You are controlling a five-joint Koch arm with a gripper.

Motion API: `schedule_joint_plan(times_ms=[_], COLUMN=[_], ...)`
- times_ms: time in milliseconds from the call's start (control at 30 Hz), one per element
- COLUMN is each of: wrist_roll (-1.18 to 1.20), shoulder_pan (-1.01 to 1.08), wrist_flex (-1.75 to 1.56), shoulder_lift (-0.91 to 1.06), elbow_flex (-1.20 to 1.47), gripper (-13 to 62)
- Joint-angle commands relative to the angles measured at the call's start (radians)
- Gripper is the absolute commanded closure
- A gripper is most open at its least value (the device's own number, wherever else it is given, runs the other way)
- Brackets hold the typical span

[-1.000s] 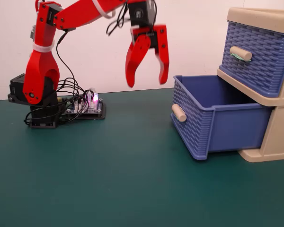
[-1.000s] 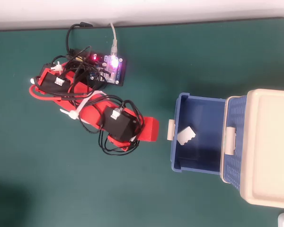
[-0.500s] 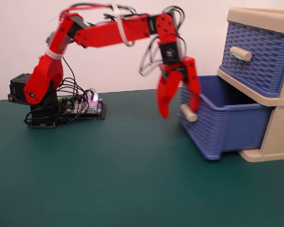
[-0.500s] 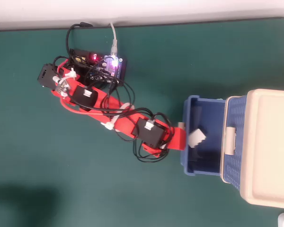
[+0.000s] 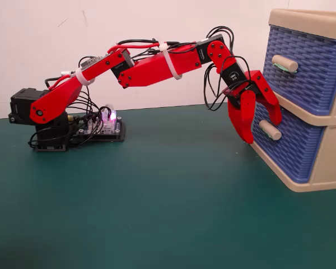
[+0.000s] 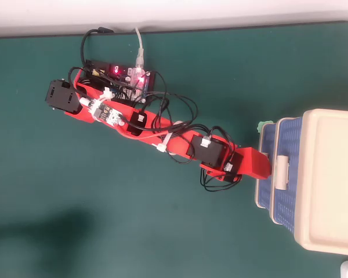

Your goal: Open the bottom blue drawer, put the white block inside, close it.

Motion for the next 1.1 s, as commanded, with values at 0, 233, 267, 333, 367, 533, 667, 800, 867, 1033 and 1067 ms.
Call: schedule_joint_plan(times_ms=[0,233,267,333,367,533,667,800,867,1033,1067], wrist_roll=[0.003,0.002,-0.002,-0.005,-0.006,-0.133,-0.411,-0.67,-0.844,-1.16,-1.192], shoulder_pan=[-0.032,0.002,0.025,0.11,0.156,0.393,0.666,0.937,1.086,1.342,1.359], wrist_flex=[-0.091,0.526,0.621,0.726,0.727,0.718,0.716,0.686,0.623,0.462,0.414], shoulder_lift=[0.051,0.365,0.417,0.534,0.577,0.847,1.025,1.147,1.21,1.292,1.328], elbow_flex=[-0.089,-0.089,-0.083,-0.067,-0.04,0.27,0.581,0.95,1.124,1.568,1.664], gripper=[14.7,15.0,15.0,14.9,14.9,15.0,15.2,15.4,15.3,15.2,15.2])
